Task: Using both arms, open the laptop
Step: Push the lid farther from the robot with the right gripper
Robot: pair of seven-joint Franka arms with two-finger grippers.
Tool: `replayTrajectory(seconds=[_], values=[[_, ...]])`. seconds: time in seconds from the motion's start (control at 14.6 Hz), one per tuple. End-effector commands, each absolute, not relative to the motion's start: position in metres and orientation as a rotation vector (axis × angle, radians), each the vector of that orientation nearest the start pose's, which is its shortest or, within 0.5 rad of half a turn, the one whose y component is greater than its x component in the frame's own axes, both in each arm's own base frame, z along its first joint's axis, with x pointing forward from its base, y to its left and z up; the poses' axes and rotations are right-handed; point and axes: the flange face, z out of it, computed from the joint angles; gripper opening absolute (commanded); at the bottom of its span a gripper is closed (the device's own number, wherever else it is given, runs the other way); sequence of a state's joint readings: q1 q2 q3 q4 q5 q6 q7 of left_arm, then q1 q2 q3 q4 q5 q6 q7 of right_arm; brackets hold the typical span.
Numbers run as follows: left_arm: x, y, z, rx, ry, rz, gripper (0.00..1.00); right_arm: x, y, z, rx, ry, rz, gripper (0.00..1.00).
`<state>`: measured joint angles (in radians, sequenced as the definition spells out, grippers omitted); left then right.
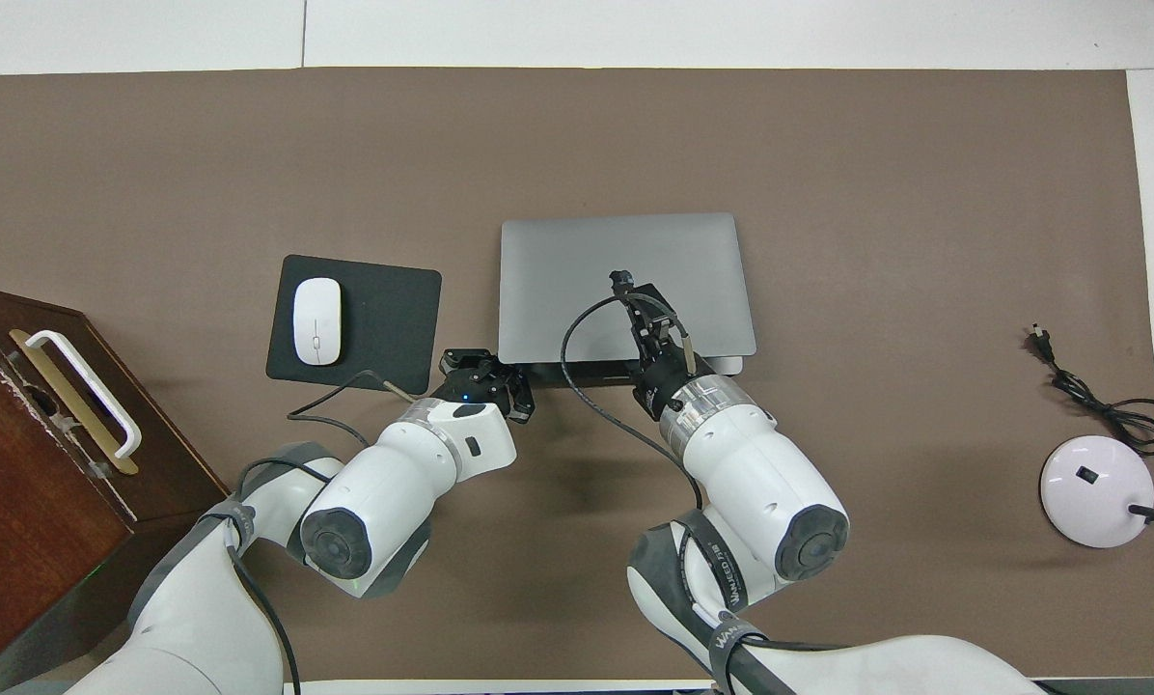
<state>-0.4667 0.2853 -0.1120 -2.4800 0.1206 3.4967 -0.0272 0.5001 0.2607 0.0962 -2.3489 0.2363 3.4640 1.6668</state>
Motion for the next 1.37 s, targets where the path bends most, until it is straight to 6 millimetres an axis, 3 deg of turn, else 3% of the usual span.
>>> replayTrajectory(seconds=[0.0, 0.55, 1.03, 1.3], values=[[0.428, -0.306, 0.251, -3.015, 1.068, -1.126, 0.00, 0.508, 0.295, 0.332, -1.823, 1.452, -0.396, 0.97], [0.428, -0.306, 0.249, -3.014, 1.072, -1.121, 0.00, 0.571, 0.293, 0.389, -1.890, 1.487, -0.337, 0.97], [0.427, -0.307, 0.244, -3.018, 1.075, -1.106, 0.00, 0.596, 0.301, 0.410, -1.897, 1.483, -0.317, 0.97], [0.427, -0.307, 0.243, -3.019, 1.075, -1.103, 0.00, 0.625, 0.293, 0.421, -1.899, 1.502, -0.322, 0.97]])
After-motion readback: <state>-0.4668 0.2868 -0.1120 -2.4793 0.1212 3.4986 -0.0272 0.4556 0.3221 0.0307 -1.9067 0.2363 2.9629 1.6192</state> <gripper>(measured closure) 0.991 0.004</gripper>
